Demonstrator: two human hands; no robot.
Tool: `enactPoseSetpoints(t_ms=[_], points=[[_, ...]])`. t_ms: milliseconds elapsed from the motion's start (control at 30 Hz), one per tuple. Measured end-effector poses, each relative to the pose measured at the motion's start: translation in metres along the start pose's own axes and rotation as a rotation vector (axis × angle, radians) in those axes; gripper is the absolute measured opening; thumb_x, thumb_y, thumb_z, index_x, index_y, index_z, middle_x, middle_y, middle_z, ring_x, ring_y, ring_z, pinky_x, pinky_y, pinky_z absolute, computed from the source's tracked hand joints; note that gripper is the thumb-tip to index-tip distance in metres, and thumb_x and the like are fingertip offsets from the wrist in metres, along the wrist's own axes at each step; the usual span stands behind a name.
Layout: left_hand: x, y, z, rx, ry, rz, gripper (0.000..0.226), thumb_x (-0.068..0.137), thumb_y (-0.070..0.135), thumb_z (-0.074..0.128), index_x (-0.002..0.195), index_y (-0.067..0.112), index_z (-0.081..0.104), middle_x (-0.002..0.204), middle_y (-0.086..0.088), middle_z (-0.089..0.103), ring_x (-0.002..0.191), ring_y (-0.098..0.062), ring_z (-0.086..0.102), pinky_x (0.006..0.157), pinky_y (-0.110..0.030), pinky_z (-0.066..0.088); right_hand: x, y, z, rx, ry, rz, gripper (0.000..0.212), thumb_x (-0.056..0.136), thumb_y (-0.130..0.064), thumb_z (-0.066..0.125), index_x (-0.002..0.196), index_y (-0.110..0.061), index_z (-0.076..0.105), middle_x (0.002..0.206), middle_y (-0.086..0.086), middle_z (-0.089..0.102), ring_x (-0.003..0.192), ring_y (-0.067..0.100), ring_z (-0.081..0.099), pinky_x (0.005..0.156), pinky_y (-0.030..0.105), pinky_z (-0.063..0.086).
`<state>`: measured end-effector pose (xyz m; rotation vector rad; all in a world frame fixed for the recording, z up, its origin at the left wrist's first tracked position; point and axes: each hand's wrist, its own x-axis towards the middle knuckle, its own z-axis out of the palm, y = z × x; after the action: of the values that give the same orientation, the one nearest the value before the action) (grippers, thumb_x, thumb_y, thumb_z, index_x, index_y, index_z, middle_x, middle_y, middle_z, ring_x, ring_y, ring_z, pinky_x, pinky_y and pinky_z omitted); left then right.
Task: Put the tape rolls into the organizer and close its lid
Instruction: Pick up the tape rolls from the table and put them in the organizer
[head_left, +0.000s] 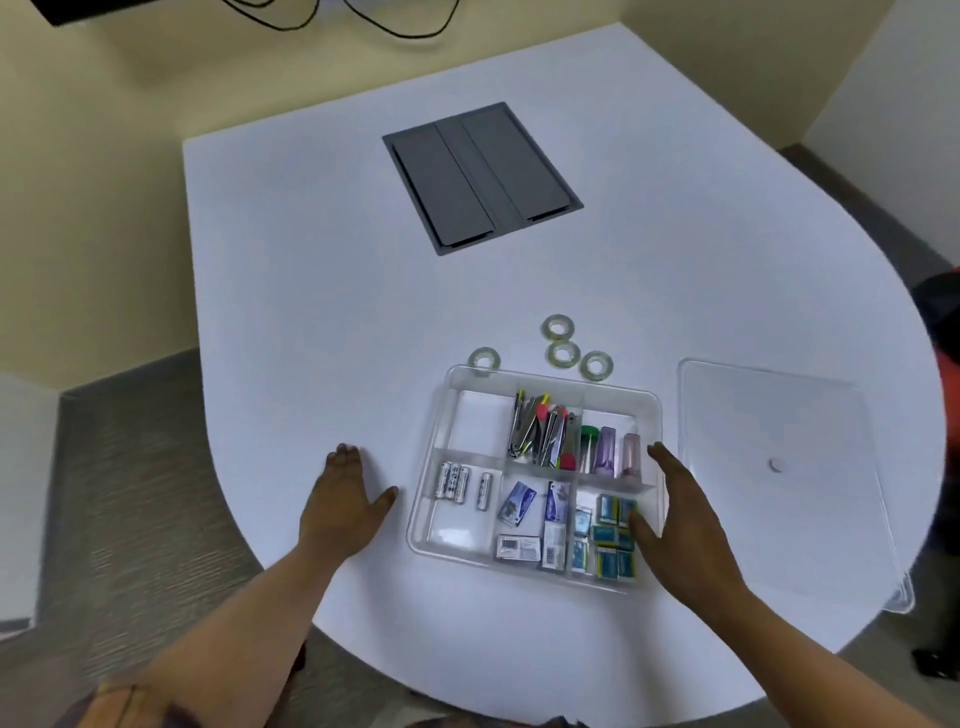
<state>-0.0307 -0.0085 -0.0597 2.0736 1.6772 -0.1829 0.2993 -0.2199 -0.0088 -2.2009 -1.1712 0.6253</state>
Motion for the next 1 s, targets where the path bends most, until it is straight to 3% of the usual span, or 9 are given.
enactPoseSetpoints(t_ms=[267, 433, 500, 633, 800, 1000], points=[[0.064, 0.025, 0.003, 0.022, -0.011, 0.11, 0.097, 0.082, 0.051, 0.06, 0.15, 0.011, 0.004, 0.16, -0.006, 0.008, 0.146, -0.026, 0.005, 0.118, -0.046, 0.013, 0.054, -0.019, -0.007, -0.043, 0.031, -0.039, 0.055, 0.084, -0.014, 0.069, 0.134, -0.019, 0.047, 0.145, 0.002, 0.046, 0.132, 0.018, 0.043, 0.105, 0.024, 0.028], [0.084, 0.022, 0.011, 0.108, -0.189, 0.143, 0.092, 0.087, 0.059, 0.044, 0.148, 0.021, -0.013, 0.157, 0.0, -0.022, 0.144, -0.026, -0.019, 0.115, -0.055, -0.002, 0.078, -0.04, -0.002, -0.117, 0.029, -0.013, 0.036, 0.085, -0.019, 0.069, 0.12, -0.019, 0.06, 0.131, 0.001, 0.059, 0.116, 0.022, 0.057, 0.1, 0.039, 0.046], [0.083, 0.017, 0.016, 0.108, -0.206, 0.164, 0.09, 0.088, 0.061, 0.038, 0.147, 0.021, -0.017, 0.155, 0.0, -0.027, 0.143, -0.027, -0.024, 0.115, -0.056, -0.006, 0.082, -0.05, 0.002, -0.126, 0.034, -0.015, 0.032, 0.085, -0.018, 0.069, 0.116, -0.018, 0.062, 0.125, 0.002, 0.063, 0.114, 0.021, 0.059, 0.098, 0.035, 0.047], [0.088, 0.016, 0.006, 0.102, -0.322, 0.205, 0.091, 0.089, 0.063, 0.035, 0.145, 0.021, -0.022, 0.152, -0.001, -0.034, 0.14, -0.029, -0.029, 0.112, -0.058, -0.009, 0.101, -0.067, 0.01, -0.17, 0.048, 0.063, 0.028, 0.083, -0.017, 0.07, 0.111, -0.014, 0.065, 0.117, 0.007, 0.066, 0.11, 0.021, 0.06, 0.092, 0.025, 0.04], [0.089, 0.019, 0.004, 0.115, -0.357, 0.204, 0.09, 0.089, 0.064, 0.031, 0.144, 0.02, -0.026, 0.15, -0.001, -0.037, 0.138, -0.03, -0.033, 0.111, -0.059, -0.01, 0.131, -0.076, 0.012, -0.181, 0.052, 0.158, 0.025, 0.084, -0.023, 0.07, 0.107, -0.015, 0.067, 0.108, 0.007, 0.068, 0.101, 0.021, 0.063, 0.087, 0.031, 0.049], [0.084, 0.021, 0.004, 0.136, -0.349, 0.197, 0.088, 0.09, 0.063, 0.029, 0.143, 0.019, -0.026, 0.151, -0.002, -0.037, 0.139, -0.031, -0.032, 0.111, -0.06, -0.009, 0.173, -0.066, 0.01, -0.252, -0.003, 0.21, 0.028, 0.081, -0.026, 0.069, 0.107, -0.016, 0.065, 0.113, 0.005, 0.068, 0.097, 0.022, 0.064, 0.083, 0.032, 0.05]])
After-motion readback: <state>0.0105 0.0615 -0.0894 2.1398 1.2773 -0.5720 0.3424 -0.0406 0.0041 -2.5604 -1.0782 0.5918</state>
